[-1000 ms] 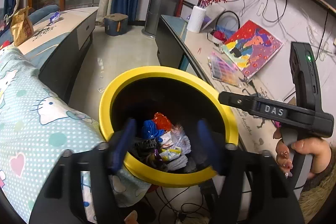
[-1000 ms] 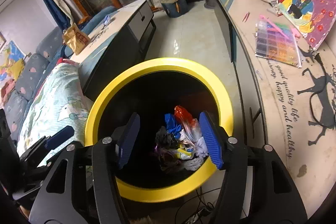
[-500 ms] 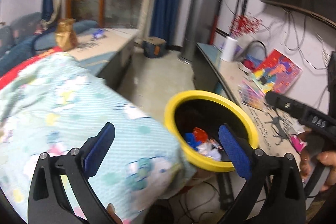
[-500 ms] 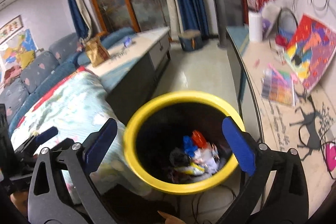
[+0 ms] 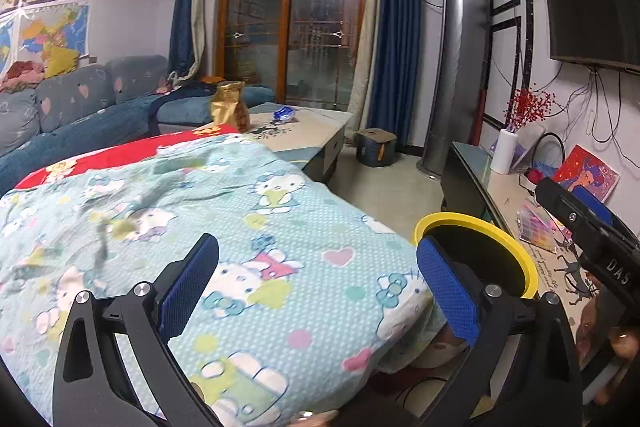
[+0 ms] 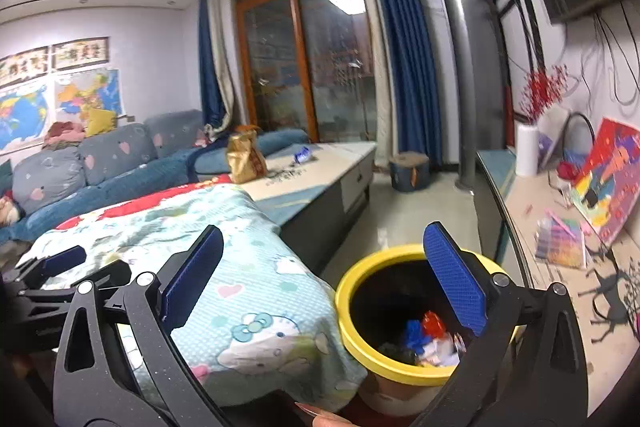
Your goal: Collect trash
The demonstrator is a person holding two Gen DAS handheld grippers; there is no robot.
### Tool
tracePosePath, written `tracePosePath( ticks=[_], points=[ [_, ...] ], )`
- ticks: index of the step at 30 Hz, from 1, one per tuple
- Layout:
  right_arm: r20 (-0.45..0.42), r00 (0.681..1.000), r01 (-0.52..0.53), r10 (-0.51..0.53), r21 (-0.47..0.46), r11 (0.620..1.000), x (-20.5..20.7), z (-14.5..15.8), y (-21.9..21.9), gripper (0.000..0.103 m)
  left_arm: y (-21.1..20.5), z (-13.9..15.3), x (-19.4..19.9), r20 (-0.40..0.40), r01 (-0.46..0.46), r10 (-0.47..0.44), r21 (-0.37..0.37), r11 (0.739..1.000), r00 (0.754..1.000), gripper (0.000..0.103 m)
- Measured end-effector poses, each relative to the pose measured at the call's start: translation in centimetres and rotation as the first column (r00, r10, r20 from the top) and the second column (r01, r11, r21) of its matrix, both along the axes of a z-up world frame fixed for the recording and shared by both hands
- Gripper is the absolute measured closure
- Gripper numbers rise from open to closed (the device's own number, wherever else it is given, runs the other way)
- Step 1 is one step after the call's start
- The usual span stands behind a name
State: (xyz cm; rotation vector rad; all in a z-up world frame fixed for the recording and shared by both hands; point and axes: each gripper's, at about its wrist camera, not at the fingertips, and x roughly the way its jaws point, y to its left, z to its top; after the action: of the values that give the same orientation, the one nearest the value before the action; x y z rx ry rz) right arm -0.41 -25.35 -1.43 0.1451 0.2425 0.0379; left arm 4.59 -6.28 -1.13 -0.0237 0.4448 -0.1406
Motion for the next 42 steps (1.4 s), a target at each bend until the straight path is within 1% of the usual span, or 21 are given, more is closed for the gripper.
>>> tracePosePath(
  ticks=[2, 7, 14, 42],
  points=[
    [-0.001, 1.0, -0.011, 0.011, -0.014, 1.0, 0.0, 0.0, 0.3, 0.011, 0.5, 0.3, -0.5, 0.011, -0.008, 0.008, -0.006, 1.0, 1.0, 0.007],
    [-0.01, 1.0, 0.009, -0.009, -0.027, 1.0, 0.0, 0.0, 0.3, 0.011, 0.9, 0.5, -1.2, 0.021, -0.01, 0.01, -0.015, 1.0, 1.0, 0.007],
    [-0.022, 1.0, 0.017, -0.017, -0.028, 0.999, 0.2, -0.4, 0.4, 0.011, 0.5, 0.4, -1.3, 0.027, -0.005, 0.006, -0.01, 1.0, 1.0, 0.007],
    [-0.021, 1.0, 0.014, -0.014, -0.028, 1.0, 0.3, -0.9, 0.5, 0.011, 0.3, 0.7, -1.6, 0.033, -0.009, 0.01, -0.03, 1.0, 0.999, 0.007]
  ],
)
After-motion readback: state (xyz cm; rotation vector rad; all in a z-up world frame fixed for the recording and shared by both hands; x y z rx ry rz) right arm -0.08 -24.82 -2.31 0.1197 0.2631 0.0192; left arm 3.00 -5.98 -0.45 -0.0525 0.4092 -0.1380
